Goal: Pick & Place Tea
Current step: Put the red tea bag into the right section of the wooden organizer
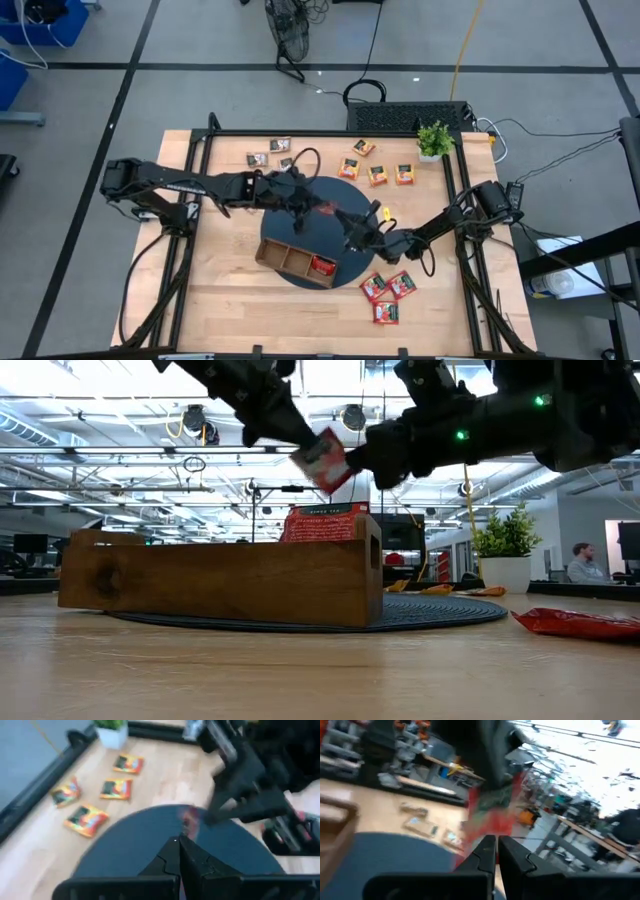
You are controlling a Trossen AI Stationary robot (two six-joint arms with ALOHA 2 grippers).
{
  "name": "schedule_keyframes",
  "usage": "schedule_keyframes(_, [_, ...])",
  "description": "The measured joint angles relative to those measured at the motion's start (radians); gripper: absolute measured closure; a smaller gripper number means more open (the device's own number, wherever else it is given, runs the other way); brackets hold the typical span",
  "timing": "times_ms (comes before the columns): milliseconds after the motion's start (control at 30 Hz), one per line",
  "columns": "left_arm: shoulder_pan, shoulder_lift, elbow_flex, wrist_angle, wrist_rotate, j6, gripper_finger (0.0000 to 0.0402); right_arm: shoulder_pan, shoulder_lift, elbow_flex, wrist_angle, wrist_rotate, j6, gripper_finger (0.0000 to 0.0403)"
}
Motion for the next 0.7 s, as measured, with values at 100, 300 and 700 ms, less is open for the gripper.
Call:
schedule_keyframes(100, [0.0, -0.004, 0.006, 0.013, 0.001, -0.011, 0.0399, 0.002, 0.002, -0.001, 0.017, -0.013, 0.01, 0.0381])
schedule_keyframes(300, [-0.009, -0.002, 0.002, -0.043, 0.024, 0.003, 0.04, 0.001, 0.001, 0.001, 0.013, -0.007, 0.002, 0.0374])
schedule_keyframes(700, [-0.207, -0.009, 0.121, -0.352, -0.074, 0.018, 0.0401, 0.092, -0.094, 0.001, 0.019, 0.336, -0.109, 0.038])
